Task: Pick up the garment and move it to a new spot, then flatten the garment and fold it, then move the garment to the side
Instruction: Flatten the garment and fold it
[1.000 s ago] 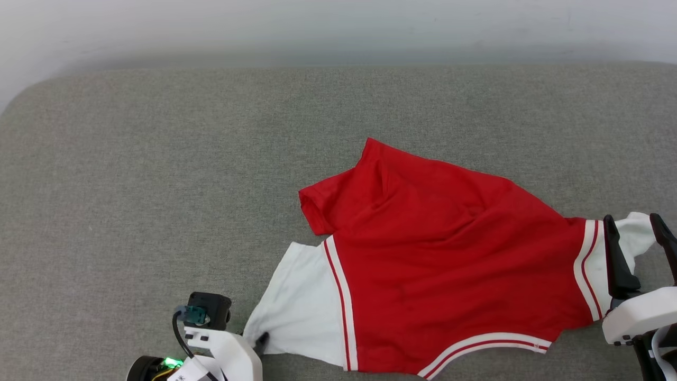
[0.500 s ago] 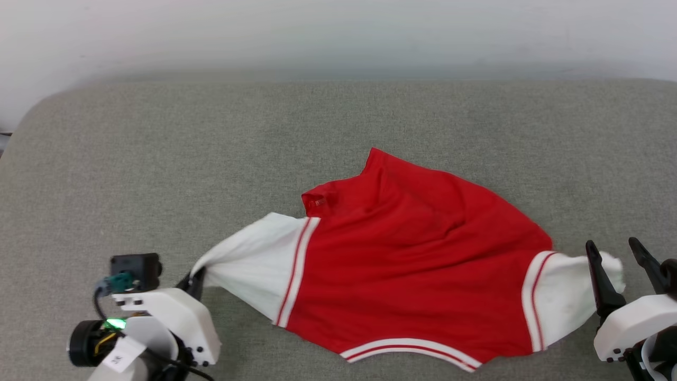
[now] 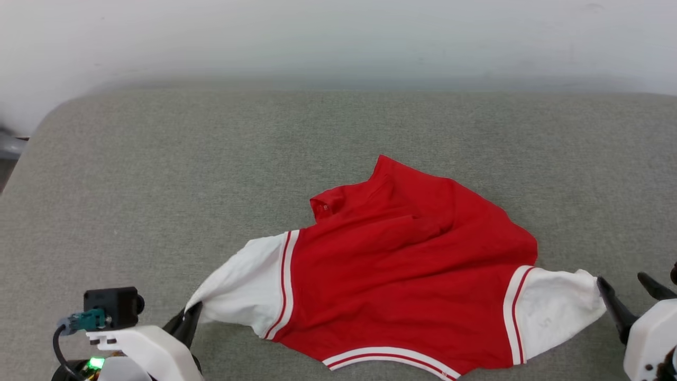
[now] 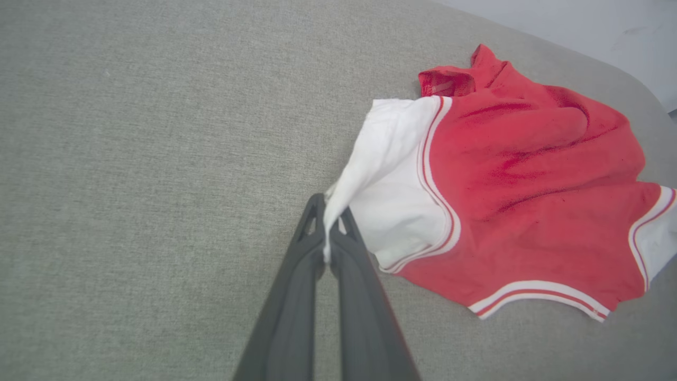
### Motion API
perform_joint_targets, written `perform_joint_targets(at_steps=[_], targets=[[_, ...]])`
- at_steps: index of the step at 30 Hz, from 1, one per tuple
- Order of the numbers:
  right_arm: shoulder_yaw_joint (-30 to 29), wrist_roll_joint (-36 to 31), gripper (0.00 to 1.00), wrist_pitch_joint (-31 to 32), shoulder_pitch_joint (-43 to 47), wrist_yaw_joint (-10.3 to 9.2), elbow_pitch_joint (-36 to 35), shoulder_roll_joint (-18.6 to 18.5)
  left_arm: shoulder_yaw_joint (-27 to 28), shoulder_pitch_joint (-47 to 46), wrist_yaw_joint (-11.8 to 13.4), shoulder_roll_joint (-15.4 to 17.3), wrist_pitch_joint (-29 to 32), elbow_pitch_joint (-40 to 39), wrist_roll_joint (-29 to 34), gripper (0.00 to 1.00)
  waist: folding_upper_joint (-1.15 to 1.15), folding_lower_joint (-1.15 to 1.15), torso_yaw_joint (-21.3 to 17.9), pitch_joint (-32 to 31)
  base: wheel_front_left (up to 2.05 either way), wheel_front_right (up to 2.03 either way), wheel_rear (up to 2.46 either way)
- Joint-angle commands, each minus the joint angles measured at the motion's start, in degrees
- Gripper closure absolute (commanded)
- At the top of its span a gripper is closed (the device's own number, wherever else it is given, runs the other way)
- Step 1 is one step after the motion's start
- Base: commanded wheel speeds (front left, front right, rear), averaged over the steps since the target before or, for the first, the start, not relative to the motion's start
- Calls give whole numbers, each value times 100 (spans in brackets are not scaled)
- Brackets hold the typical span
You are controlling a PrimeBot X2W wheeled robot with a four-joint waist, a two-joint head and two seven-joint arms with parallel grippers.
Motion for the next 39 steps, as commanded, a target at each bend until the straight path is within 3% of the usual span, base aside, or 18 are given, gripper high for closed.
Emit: perform_joint_targets(at_steps=[1,6,11,19,32,33,34,35,39], targets=[[18,93,0,199,41,-8,-104,-134,-9,63,-10,59,43,-75,-15,100,0,0,24,8,0,0,0],[174,550,0,1669,336,-5,-623,-725,-38,98,52,149,224,-542,-36,100,0,0,144,69,0,0,0],[446,637,0,2308,360,-6,-812,-1121,-101,-40,35,174,322,-738,6,100,0,0,263,191,0,0,0],[1002,291,0,2144,-77,-8,-246,-1482,-224,-256,-59,181,409,-704,37,100,0,0,447,420,0,0,0],[1777,454,0,1746,-496,3,907,-1419,-351,-457,-157,170,491,-627,24,100,0,0,612,708,0,0,0],[1846,491,10,1744,-484,2,987,-1410,-360,-480,-162,162,491,-614,25,100,0,0,618,723,0,0,0],[1911,518,64,1728,-479,2,1064,-1396,-371,-504,-165,152,489,-598,25,100,0,0,623,736,0,0,0],[1971,551,100,1724,-483,2,1128,-1395,-379,-523,-167,142,484,-577,26,100,0,0,626,743,0,0,0],[2011,660,100,1575,-515,-5,1310,-1431,-395,-516,-169,124,467,-486,18,100,0,0,607,710,0,0,0]])
